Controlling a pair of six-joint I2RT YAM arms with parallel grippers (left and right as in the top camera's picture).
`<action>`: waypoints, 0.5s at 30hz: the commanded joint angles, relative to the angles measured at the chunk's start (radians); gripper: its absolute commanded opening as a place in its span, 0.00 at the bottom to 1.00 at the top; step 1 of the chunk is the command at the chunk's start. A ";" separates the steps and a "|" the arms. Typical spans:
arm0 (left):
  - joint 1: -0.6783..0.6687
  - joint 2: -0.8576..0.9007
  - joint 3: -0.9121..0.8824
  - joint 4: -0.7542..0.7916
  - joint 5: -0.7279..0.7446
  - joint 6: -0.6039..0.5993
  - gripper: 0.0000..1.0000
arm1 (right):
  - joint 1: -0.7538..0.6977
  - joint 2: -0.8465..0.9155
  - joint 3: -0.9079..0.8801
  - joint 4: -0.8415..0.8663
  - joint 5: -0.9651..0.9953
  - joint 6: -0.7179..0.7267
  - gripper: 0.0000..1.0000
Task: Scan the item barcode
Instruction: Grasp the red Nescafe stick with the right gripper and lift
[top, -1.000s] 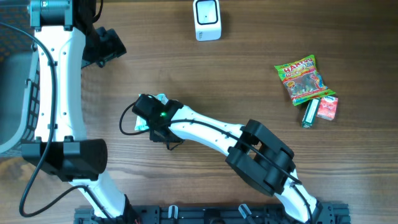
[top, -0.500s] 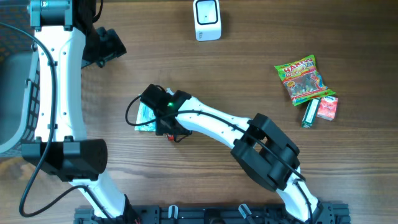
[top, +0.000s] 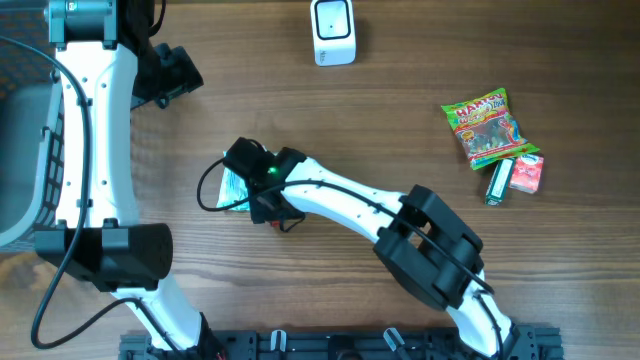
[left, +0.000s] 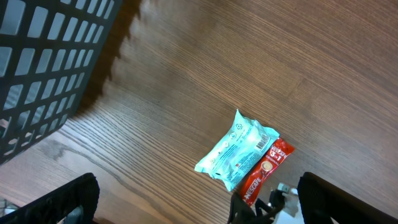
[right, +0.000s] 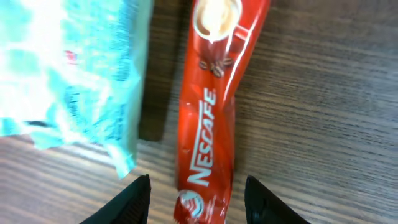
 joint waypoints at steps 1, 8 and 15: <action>0.001 0.004 -0.001 0.000 -0.009 0.004 1.00 | -0.011 -0.059 0.004 -0.007 0.003 -0.028 0.49; 0.001 0.004 -0.001 0.000 -0.009 0.004 1.00 | -0.011 -0.057 -0.003 -0.030 0.009 -0.021 0.42; 0.001 0.004 -0.001 0.000 -0.009 0.004 1.00 | -0.010 -0.053 -0.004 -0.050 0.053 0.028 0.40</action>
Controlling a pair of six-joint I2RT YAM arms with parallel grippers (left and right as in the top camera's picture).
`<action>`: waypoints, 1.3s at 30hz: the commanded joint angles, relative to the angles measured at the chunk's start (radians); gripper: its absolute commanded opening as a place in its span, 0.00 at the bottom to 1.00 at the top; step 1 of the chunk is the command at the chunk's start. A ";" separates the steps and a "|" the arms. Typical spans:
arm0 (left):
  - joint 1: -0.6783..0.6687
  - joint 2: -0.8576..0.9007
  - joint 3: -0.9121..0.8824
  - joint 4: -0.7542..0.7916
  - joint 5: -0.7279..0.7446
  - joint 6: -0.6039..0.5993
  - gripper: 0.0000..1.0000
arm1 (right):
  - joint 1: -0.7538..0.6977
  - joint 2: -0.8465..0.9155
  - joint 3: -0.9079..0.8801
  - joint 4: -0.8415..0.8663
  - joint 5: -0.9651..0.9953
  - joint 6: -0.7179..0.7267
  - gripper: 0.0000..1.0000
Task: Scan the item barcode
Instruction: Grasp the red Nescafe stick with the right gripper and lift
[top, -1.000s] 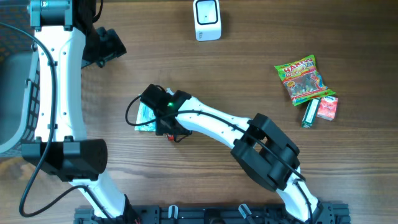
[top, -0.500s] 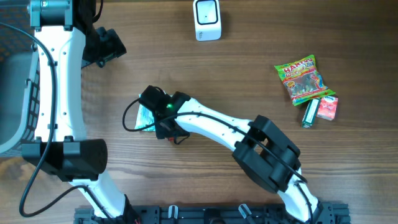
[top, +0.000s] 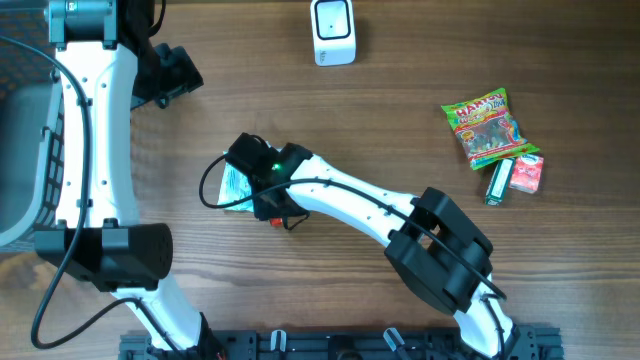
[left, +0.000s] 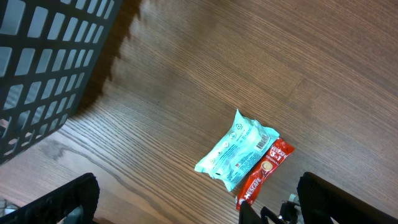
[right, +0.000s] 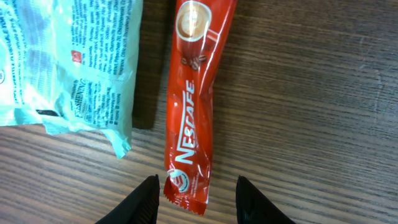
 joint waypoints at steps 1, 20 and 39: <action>0.001 0.004 -0.001 0.000 -0.009 0.004 1.00 | 0.000 -0.016 -0.004 -0.002 0.020 0.019 0.40; 0.001 0.004 -0.001 0.000 -0.009 0.004 1.00 | 0.009 0.057 -0.011 0.019 0.006 0.040 0.33; 0.001 0.004 -0.001 0.000 -0.009 0.004 1.00 | 0.007 0.084 -0.011 0.015 0.006 0.038 0.10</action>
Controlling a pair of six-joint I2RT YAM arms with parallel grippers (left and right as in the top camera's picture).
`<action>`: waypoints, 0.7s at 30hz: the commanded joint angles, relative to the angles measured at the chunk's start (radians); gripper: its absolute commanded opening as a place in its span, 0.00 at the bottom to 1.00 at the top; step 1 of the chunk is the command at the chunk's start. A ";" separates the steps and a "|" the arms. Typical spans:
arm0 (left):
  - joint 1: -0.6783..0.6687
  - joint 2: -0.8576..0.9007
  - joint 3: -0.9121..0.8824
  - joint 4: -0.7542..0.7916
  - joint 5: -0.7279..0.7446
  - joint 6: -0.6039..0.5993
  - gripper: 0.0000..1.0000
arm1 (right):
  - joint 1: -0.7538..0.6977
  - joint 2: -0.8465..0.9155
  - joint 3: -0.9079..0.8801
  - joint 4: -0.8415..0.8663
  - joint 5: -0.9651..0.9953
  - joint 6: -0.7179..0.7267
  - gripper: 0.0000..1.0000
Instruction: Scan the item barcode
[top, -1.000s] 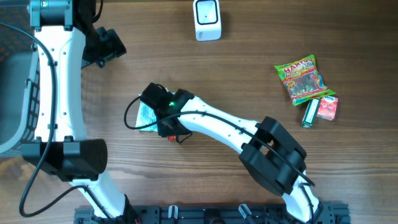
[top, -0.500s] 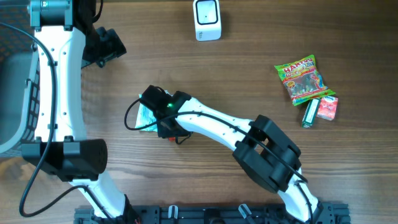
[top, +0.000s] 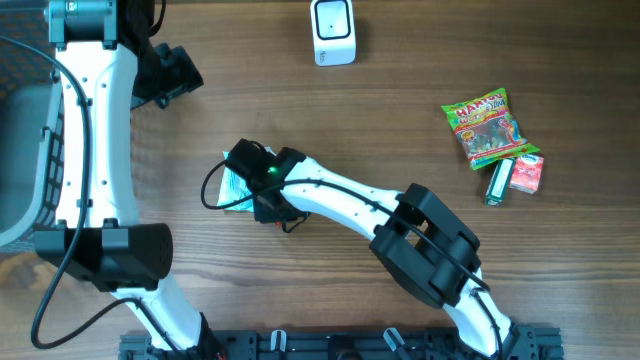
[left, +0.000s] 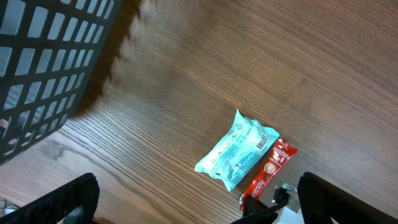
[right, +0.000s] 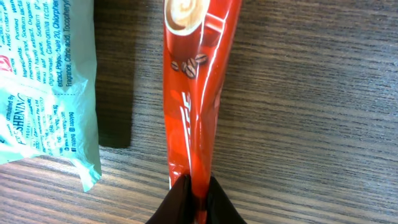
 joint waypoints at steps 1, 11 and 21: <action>0.001 0.004 -0.001 0.000 -0.009 0.004 1.00 | 0.003 0.023 -0.010 -0.002 0.006 0.001 0.10; 0.001 0.004 -0.001 0.000 -0.009 0.004 1.00 | -0.040 -0.117 0.014 -0.170 0.252 -0.159 0.04; 0.001 0.004 -0.001 0.000 -0.009 0.004 1.00 | -0.058 -0.244 -0.030 -0.301 0.549 -0.550 0.04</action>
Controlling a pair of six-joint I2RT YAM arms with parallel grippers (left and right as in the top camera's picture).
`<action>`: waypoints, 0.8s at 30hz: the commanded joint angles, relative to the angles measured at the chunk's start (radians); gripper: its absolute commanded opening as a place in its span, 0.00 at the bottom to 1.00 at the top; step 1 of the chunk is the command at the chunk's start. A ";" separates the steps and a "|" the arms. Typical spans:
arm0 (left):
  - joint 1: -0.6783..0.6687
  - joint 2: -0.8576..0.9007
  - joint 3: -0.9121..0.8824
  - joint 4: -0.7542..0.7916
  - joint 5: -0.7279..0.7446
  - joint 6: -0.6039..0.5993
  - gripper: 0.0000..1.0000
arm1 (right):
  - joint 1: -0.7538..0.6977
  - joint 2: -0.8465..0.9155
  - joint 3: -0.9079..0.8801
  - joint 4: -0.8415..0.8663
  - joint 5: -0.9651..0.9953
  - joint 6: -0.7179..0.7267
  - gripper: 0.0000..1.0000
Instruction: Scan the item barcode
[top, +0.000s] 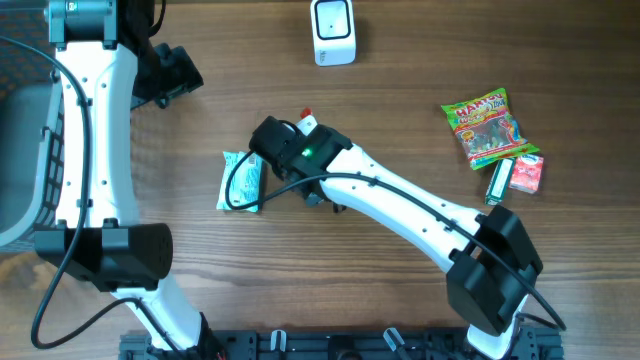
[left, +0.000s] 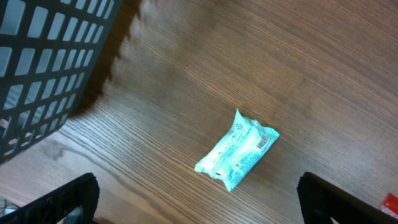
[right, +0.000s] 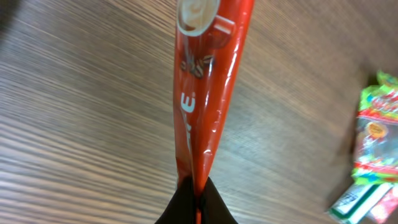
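Note:
A red Nescafe stick sachet (right: 208, 93) hangs above the table, with my right gripper (right: 196, 198) shut on its lower end. From overhead only the sachet's red tip (top: 306, 118) shows past the right gripper (top: 301, 132), at mid-table. The white barcode scanner (top: 333, 30) stands at the far edge. A teal wipes pack (top: 241, 181) lies flat to the left of the right arm, and it also appears in the left wrist view (left: 237, 151). My left gripper (left: 199, 213) hovers open and empty high over the table, near the basket.
A black mesh basket (top: 22, 150) sits at the left edge, also seen as the basket (left: 43, 62) from the left wrist. At the right lie a gummy candy bag (top: 487, 127), a small green item (top: 497, 180) and a pink box (top: 526, 172).
My right gripper, then shut on the sachet lying beside the teal pack, now holds it off the table, farther right and toward the far edge. The teal pack and left arm are unchanged.
My right gripper stood open low over the red sachet beside the teal pack, and remained open half a second later. Then it was shut on the sachet's end on the table. Now the sachet is in the air, away from the pack.

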 joint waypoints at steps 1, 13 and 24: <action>0.001 0.004 -0.001 0.000 -0.009 0.004 1.00 | -0.008 0.015 -0.051 0.011 0.137 -0.072 0.04; 0.001 0.004 -0.001 0.000 -0.009 0.004 1.00 | -0.069 0.015 -0.502 0.440 0.402 0.030 0.04; 0.001 0.004 -0.001 0.000 -0.009 0.004 1.00 | -0.069 0.015 -0.634 0.533 0.542 0.144 0.05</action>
